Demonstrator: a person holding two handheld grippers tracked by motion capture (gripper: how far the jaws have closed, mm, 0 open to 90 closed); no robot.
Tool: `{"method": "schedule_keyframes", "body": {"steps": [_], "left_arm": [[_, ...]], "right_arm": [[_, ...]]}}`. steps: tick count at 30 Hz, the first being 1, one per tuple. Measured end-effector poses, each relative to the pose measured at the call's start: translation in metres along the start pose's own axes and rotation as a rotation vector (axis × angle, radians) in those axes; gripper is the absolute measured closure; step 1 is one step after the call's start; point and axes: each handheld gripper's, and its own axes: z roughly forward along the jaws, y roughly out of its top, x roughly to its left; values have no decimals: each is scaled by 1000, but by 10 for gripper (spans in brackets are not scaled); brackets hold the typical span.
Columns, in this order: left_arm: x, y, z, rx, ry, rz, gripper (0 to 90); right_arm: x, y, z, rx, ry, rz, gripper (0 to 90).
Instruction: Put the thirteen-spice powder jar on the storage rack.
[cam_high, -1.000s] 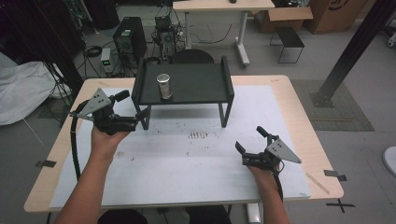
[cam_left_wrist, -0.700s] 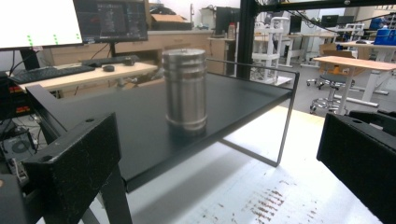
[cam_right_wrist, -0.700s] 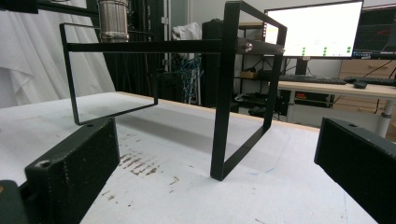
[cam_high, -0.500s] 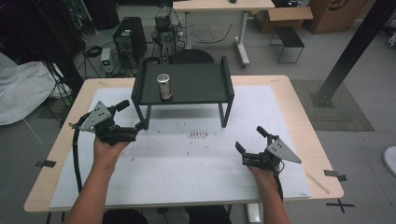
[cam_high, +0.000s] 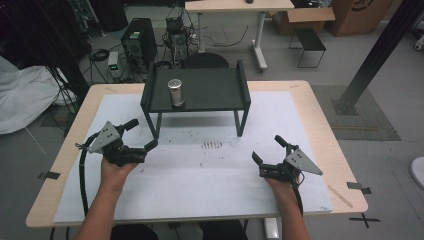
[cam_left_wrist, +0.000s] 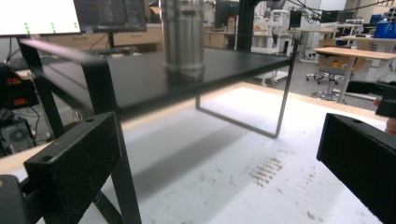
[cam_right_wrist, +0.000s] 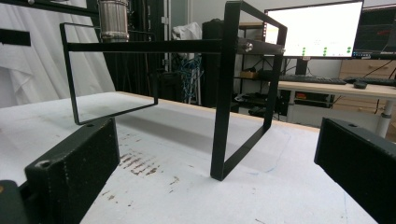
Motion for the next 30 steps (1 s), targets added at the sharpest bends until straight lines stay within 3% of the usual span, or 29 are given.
{"method": "schedule_keyframes", "body": {"steps": [12, 19, 30], "left_arm": [[1, -31, -4, 9, 27, -56, 3], [0, -44, -5, 16, 32, -65, 3], [-3, -57, -6, 27, 39, -47, 2]], "right_arm": [[0, 0, 0, 1, -1, -2, 0], [0, 0, 0, 2, 0, -3, 0], [0, 0, 0, 3, 0, -4, 0]]}}
